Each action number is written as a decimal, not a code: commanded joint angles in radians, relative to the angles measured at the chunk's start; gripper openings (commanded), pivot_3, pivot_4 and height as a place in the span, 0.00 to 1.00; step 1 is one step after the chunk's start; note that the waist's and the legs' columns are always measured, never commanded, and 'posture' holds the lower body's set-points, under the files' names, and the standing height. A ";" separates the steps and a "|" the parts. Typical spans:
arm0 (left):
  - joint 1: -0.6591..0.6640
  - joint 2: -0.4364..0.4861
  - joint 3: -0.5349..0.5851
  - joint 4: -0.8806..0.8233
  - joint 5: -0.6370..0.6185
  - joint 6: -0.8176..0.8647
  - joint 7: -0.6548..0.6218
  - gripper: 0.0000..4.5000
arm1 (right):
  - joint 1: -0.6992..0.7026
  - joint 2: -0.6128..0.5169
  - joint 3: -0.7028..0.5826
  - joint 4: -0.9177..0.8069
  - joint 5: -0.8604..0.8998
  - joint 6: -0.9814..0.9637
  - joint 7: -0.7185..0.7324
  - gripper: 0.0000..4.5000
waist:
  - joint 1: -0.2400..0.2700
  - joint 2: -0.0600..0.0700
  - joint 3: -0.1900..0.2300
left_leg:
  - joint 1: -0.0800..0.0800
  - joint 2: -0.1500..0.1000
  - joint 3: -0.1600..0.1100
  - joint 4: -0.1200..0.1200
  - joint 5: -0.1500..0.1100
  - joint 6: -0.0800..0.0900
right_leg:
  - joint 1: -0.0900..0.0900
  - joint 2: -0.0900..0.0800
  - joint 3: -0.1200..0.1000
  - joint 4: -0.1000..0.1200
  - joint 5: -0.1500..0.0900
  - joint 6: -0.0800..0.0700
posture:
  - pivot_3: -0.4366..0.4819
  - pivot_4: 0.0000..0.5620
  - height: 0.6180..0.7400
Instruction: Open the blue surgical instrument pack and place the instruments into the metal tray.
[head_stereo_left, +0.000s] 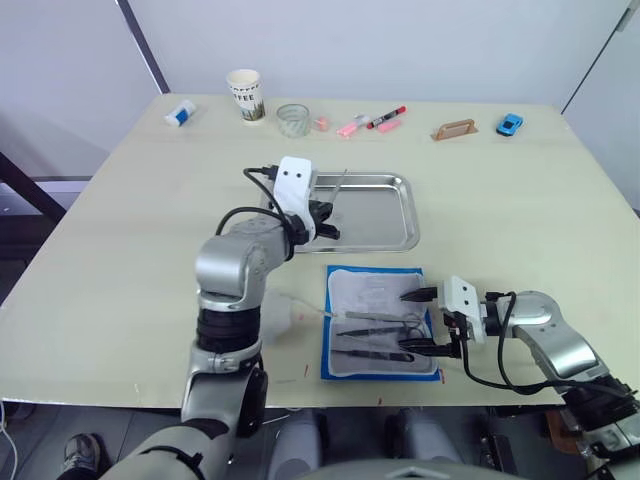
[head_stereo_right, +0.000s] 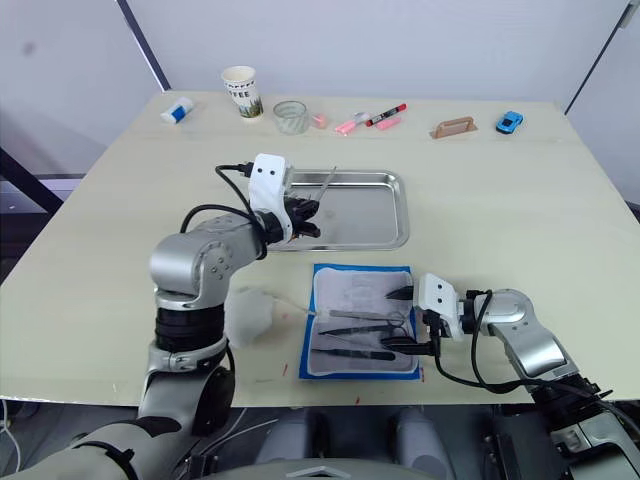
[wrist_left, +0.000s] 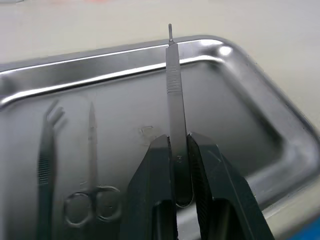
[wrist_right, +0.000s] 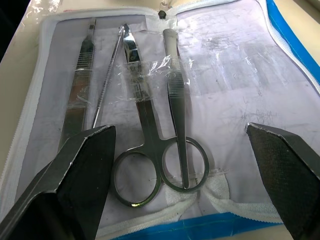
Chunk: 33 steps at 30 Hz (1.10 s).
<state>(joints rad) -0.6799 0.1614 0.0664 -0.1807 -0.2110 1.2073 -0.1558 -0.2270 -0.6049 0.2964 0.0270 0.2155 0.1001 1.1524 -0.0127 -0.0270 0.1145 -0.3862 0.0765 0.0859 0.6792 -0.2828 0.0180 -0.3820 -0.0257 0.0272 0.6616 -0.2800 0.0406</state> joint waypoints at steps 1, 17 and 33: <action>-0.036 -0.044 -0.009 0.090 0.059 -0.075 0.089 0.02 | 0.008 -0.018 0.024 0.004 -0.042 0.092 -0.015 1.00 | 0.001 0.000 0.001 | 0.003 -0.001 0.000 -0.002 0.000 0.000 | 0.002 0.000 0.000 -0.001 0.000 0.000 | 0.48 0.27 1.00; -0.049 -0.137 -0.016 0.274 0.120 -0.195 0.201 0.02 | 0.039 -0.008 0.020 0.069 -0.054 0.029 -0.021 1.00 | 0.002 0.000 0.001 | 0.005 -0.002 0.000 -0.005 0.000 0.000 | 0.003 -0.002 0.001 -0.002 0.000 0.000 | 0.48 0.27 1.00; -0.050 -0.140 -0.004 0.326 0.120 -0.222 0.231 0.02 | 0.038 -0.002 0.022 0.090 -0.059 0.007 -0.019 1.00 | 0.002 0.000 0.001 | 0.005 -0.002 0.001 -0.005 0.000 0.000 | 0.004 -0.002 0.001 -0.002 0.000 0.000 | 0.48 0.27 1.00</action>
<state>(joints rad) -0.7157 0.0270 0.0587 0.1557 -0.0985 1.0019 0.0705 -0.2185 -0.6013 0.2926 0.0380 0.2130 0.0752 1.1500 -0.0112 -0.0274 0.1154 -0.3812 0.0745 0.0865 0.6741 -0.2828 0.0178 -0.3783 -0.0276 0.0280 0.6598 -0.2801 0.0406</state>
